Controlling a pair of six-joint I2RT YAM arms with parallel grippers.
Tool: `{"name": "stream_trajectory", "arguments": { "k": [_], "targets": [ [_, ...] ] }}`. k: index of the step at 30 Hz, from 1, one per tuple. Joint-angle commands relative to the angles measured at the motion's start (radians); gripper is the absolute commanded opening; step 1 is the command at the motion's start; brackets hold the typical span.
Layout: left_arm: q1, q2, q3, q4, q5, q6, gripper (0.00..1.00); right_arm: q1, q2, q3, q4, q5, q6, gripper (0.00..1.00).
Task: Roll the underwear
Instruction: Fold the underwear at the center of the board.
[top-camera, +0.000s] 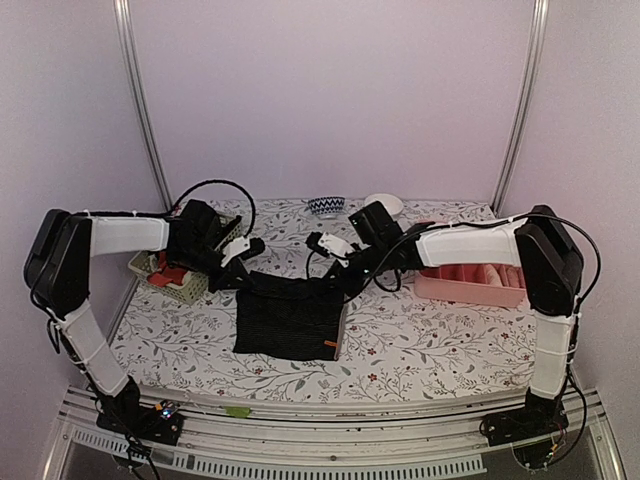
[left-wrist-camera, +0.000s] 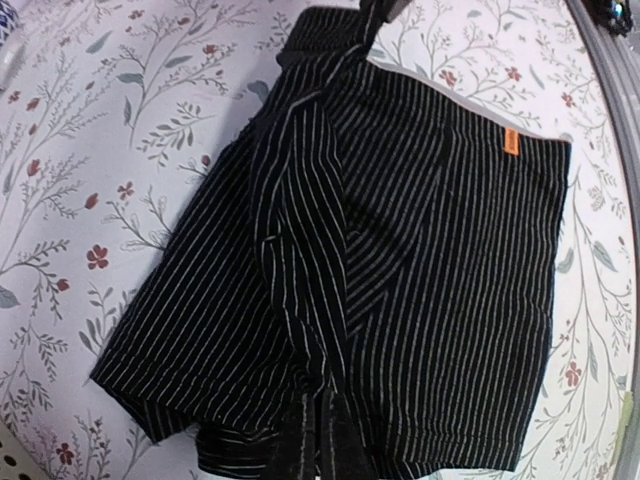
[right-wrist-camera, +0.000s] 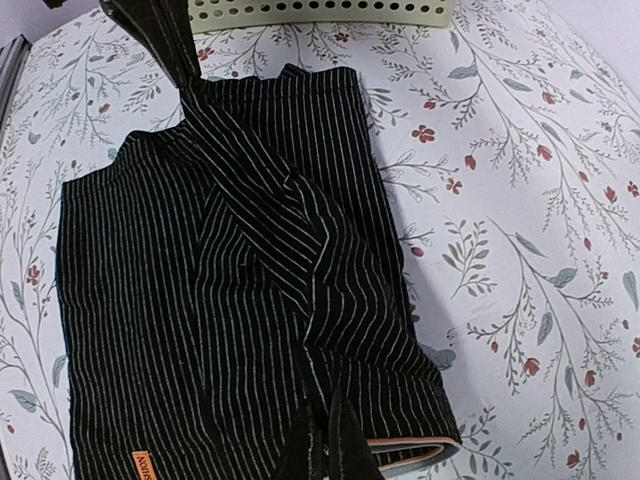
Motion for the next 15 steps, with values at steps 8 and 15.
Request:
{"name": "stream_trajectory", "arguments": {
  "k": [8, 15],
  "targets": [
    [0.004, -0.075, -0.173, 0.002, -0.033, 0.062, 0.00, 0.077, -0.065, -0.160, 0.005, -0.124, 0.097, 0.00],
    [0.003, -0.046, -0.209, 0.011, -0.037, 0.059, 0.00, 0.077, -0.063, -0.232, -0.001, -0.129, 0.100, 0.00]
  ]
}}
